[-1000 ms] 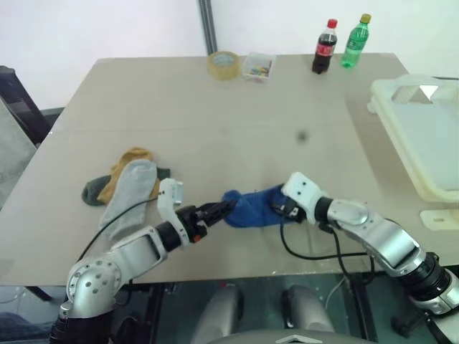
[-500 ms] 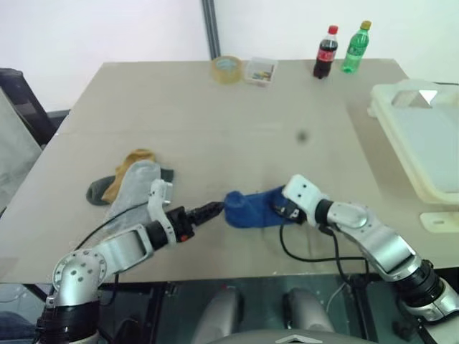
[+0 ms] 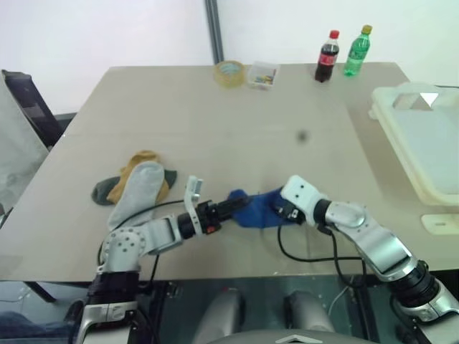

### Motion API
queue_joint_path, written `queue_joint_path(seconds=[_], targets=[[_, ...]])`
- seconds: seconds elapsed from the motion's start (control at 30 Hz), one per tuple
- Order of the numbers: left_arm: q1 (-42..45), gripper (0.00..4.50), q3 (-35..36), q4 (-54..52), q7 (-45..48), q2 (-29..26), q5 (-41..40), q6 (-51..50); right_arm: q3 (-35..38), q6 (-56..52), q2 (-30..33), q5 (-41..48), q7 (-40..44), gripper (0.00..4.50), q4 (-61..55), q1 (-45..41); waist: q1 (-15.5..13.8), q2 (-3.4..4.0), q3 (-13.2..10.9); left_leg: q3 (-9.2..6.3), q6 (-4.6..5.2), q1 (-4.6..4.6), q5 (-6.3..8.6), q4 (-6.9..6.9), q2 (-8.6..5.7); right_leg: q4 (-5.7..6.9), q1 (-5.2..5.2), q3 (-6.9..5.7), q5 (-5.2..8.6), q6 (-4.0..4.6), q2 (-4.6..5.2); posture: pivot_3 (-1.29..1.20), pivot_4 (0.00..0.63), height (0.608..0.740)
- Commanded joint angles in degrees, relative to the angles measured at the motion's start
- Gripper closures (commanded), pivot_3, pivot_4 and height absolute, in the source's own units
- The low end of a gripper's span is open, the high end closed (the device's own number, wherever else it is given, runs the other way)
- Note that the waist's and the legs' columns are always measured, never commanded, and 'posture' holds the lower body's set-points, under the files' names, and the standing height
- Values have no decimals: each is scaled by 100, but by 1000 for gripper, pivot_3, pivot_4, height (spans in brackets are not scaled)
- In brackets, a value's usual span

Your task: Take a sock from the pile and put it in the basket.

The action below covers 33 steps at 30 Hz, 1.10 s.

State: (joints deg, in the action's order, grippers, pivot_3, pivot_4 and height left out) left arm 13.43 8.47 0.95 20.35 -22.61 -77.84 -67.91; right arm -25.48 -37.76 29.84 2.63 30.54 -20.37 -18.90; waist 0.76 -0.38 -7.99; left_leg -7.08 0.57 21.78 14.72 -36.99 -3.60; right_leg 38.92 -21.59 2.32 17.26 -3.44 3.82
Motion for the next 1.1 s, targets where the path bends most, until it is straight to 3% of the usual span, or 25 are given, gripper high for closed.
queue_joint_path(seconds=[0.03,0.23,0.43,0.77,1.1], targets=[[34,103,4,-88,310,83,-179,-228,-68,-142,-39,-111,83,1652,20,56,6,-2,-2,0,0,2,0,0,0,-1,-1,0,0,0,1,0,150,740],[92,103,299,-155,720,-41,-1240,-744,-30,-207,-102,-234,73,1652,20,-2,18,-11,-10,-6,-1,8,-1,2,1,-2,-6,1,0,0,2,0,150,740],[117,103,180,-188,619,-115,-1658,-828,13,-260,-226,-313,30,1652,102,-90,20,-13,-13,-9,0,8,0,2,1,-3,-6,1,0,0,1,0,150,740],[432,103,-211,147,718,297,-670,-480,170,-647,-206,-416,50,1652,-299,-252,2,-17,-22,-13,-3,9,-2,5,0,-5,-7,0,0,0,0,0,150,740],[858,103,-191,665,981,899,-22,-284,581,-2300,-27,236,282,1652,-1536,-313,6,-30,-37,-31,-24,82,-14,3,-12,-14,-62,-7,0,0,14,0,150,740]])
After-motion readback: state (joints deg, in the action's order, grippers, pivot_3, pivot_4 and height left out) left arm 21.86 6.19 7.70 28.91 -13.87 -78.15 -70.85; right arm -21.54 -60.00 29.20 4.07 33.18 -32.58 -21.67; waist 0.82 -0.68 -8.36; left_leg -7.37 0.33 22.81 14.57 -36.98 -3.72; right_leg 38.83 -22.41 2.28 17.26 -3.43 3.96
